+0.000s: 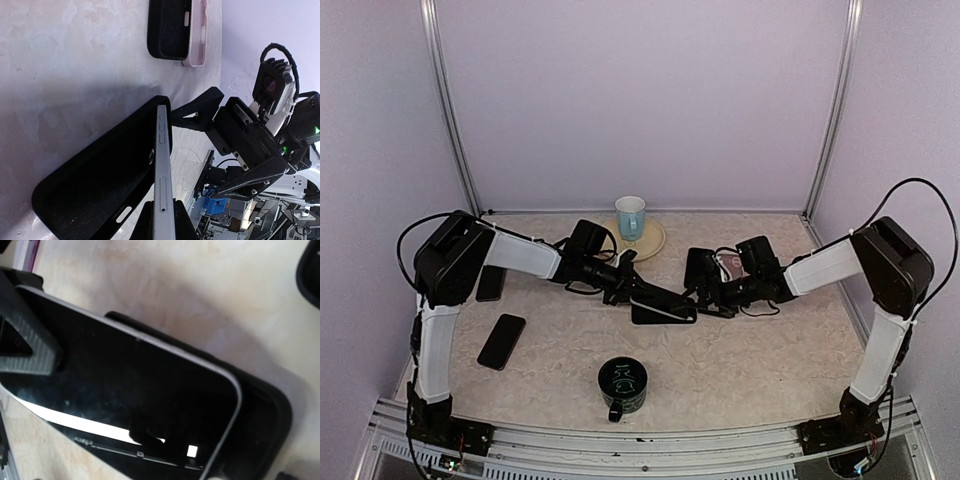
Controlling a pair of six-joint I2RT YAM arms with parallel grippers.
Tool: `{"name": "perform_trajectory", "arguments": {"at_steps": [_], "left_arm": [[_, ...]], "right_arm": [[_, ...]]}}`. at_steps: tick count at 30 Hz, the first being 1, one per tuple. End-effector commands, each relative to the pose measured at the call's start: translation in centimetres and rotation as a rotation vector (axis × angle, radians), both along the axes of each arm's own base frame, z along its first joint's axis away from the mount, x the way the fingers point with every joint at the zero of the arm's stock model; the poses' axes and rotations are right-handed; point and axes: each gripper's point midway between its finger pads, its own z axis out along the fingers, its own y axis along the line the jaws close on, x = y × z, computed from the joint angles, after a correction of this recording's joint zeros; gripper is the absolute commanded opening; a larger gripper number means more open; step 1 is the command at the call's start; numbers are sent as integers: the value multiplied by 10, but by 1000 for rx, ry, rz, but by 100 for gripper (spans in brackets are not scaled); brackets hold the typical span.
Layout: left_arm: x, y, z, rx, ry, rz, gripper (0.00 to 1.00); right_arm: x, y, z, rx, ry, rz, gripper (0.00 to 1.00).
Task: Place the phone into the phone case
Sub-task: Install the phone on the phone case.
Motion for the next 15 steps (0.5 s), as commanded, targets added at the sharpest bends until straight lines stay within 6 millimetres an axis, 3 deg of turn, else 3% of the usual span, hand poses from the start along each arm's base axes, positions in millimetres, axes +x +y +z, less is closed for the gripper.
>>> {"name": "perform_trajectory", "arguments": {"at_steps": [1,15], "left_arm": [[4,-11,8,-41,-33,-13,0],[-2,-19,-4,-46,12,-10,0]], "right_arm": [[-8,6,-6,5,12,20,100],[-14,20,-9,16,26,44,100]]}}
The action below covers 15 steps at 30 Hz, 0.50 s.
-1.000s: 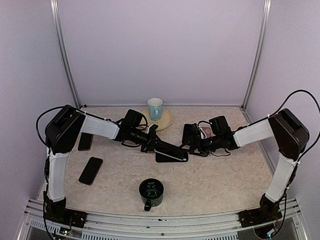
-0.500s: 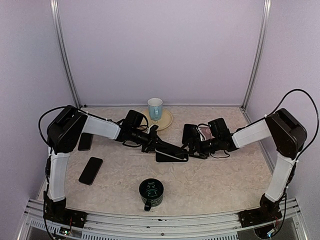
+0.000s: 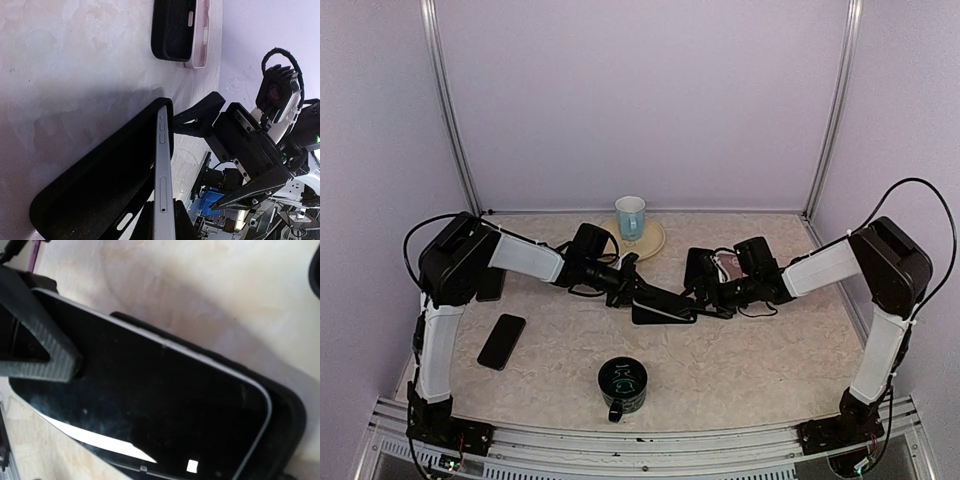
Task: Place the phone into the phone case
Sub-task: Install the phone on the phone case.
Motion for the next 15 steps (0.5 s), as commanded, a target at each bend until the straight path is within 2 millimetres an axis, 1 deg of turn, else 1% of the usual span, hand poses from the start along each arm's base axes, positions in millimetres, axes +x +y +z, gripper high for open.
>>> {"name": "perform_trajectory", "arguments": {"at_steps": [1,5,15], "left_arm": [[-2,-13,3,-29,-13,-14,0],[-1,-14,1,-31,-12,-4,0],[-6,-19,-6,-30,-7,-10,0]], "right_arm": [[-12,15,-8,13,22,44,100],[-13,18,-7,16,23,50,100],[-14,22,-7,20,27,58,100]]}}
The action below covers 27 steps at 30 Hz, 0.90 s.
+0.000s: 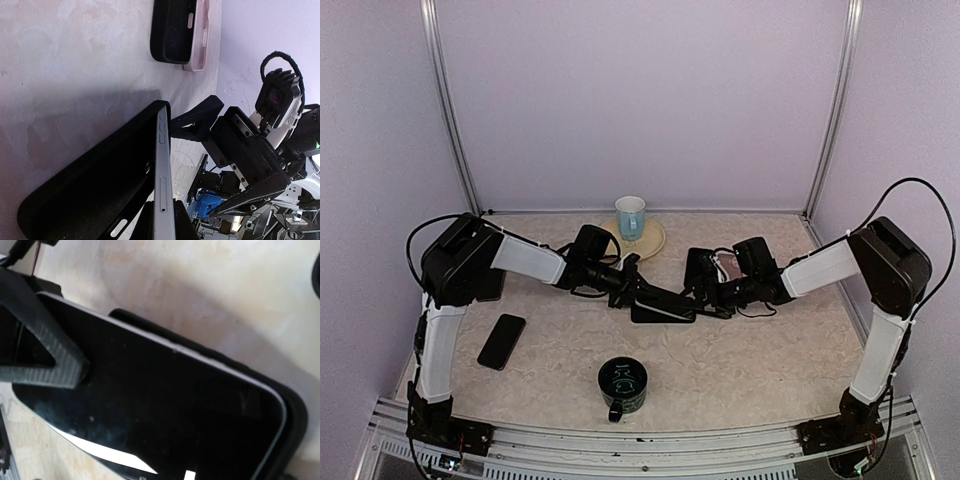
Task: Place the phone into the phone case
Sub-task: Install the phone on the phone case.
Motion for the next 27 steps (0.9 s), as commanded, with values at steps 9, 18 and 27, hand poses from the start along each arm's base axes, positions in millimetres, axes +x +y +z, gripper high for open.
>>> {"name": "perform_trajectory", "arguments": {"at_steps": [9,18,27], "left_arm": [[-13,-21,-16,-16,-16,-56,0],[-14,-28,-17,-32,-13,-66,0],[-11,-19,-6,-86,-41,-54,0]], "right_arm": [[-17,21,-7,22,32,75,100],[-18,25,-6,34,36,86,100],[-18,25,-1,25,26,96,100]]}}
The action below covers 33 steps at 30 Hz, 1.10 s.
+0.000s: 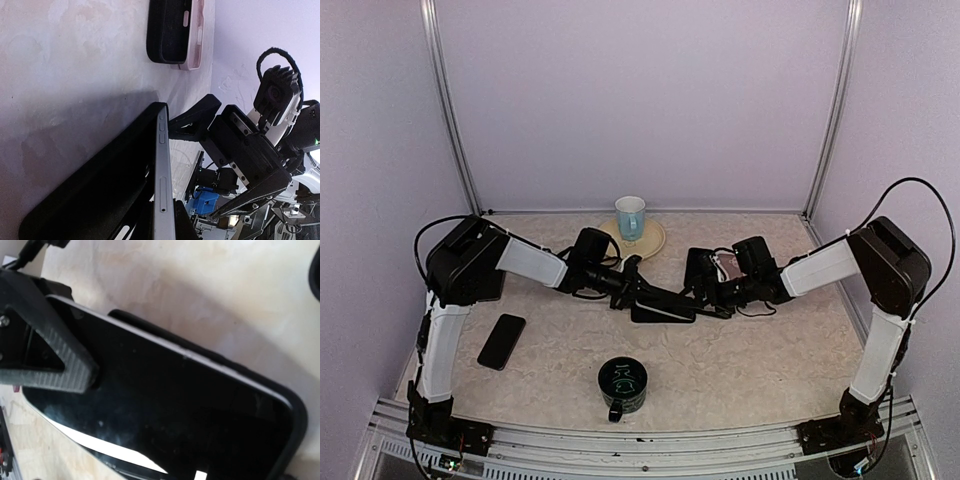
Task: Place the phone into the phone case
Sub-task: Install the phone on the phone case.
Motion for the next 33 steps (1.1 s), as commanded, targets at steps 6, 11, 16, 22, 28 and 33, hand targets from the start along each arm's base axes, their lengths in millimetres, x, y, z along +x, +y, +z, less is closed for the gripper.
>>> {"name": "perform_trajectory", "arguments": {"at_steps": [6,11,16,22,28,33], "left_arm": [[-10,-9,11,-87,-74,-26,0],[-9,-6,18,-109,-88,-20,0],[-9,-5,26,-144,-103,-18,0],[-8,-5,38,-178,-123,-20,0],[-8,-3,45,-198,-134,-19,0],[-8,-3,52,-215,-143,-22,0]], "right_arm": [[-12,18,9,33,-3,95,100],[-7,10,14,40,-5,76,100],[-5,3,13,42,10,62,100],[-4,1,11,47,23,53,100],[-2,-2,10,48,30,48,100],[-2,-4,10,55,37,49,100]]}}
